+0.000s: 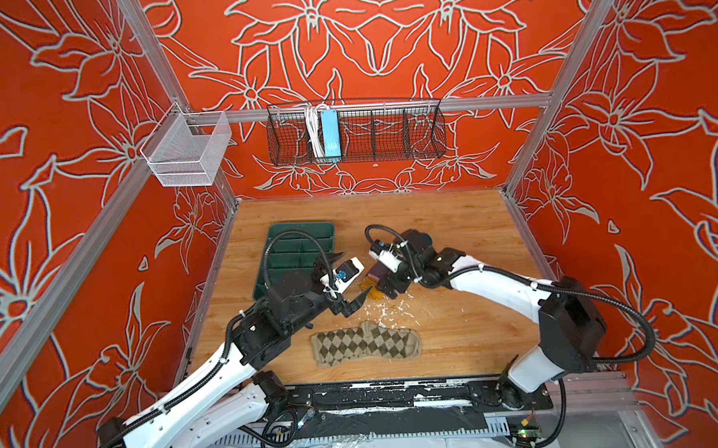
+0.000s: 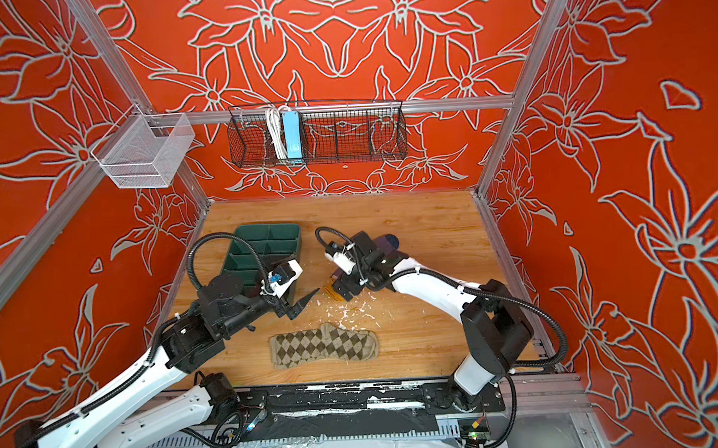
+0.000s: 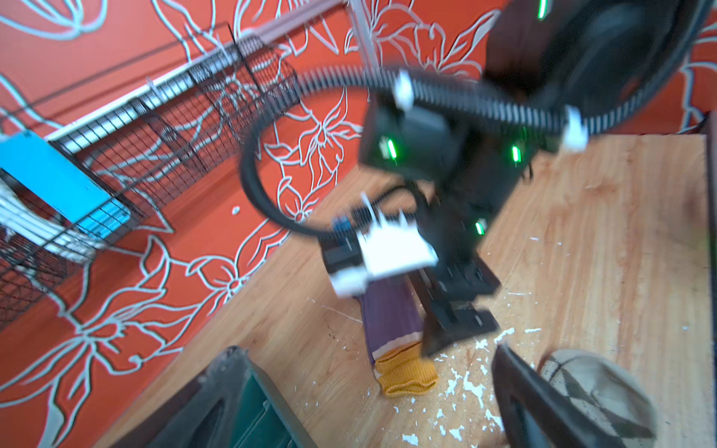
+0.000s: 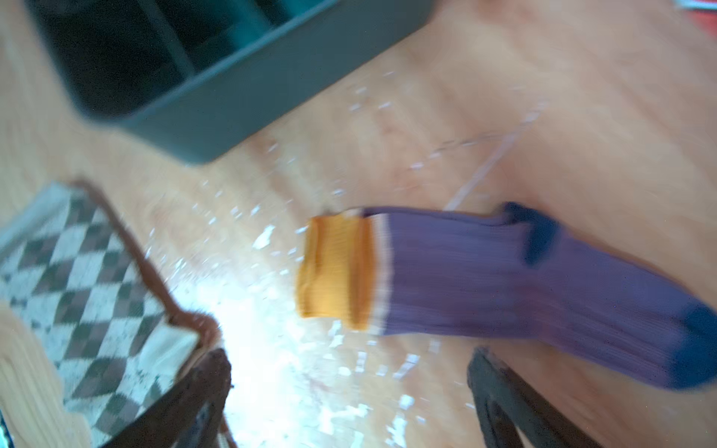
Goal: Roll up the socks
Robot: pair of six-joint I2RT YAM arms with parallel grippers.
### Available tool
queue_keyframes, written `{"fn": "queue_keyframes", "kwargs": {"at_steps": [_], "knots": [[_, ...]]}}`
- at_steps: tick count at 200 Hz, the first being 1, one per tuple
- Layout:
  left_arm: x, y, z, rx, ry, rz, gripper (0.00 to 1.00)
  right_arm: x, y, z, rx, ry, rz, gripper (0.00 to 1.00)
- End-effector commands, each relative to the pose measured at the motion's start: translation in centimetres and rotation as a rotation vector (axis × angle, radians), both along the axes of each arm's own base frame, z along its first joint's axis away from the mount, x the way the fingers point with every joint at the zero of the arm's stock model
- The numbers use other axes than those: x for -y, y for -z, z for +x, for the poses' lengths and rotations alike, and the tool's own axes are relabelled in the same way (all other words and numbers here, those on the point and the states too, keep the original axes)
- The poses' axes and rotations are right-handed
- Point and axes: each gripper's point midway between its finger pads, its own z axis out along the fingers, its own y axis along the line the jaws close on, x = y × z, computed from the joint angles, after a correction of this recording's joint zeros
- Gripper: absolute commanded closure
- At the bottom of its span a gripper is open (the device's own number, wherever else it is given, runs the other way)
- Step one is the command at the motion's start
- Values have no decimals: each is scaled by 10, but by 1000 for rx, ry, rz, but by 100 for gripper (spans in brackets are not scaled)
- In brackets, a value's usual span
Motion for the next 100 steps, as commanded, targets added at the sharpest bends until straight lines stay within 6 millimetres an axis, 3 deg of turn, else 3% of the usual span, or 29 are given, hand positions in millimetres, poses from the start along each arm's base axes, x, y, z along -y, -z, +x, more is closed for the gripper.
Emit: {"fn": "queue_keyframes", "kwargs": {"at_steps": [1, 44, 74, 90, 100], "knots": [[-3, 9, -23, 25, 91, 35, 2, -17, 14, 0, 107, -90, -4, 2], [-17, 9, -38, 78, 87, -23, 1, -48, 27, 21, 92, -51, 25, 2], [-20, 5, -40, 67, 73, -53, 1, -56, 9, 39, 23, 101, 84, 2], [-23, 6, -33, 52, 29, -81, 1, -51, -4, 47, -12, 201, 124, 2], [-26, 6, -27, 31, -14, -111, 1, -36, -13, 55, -49, 316, 139, 2]]}}
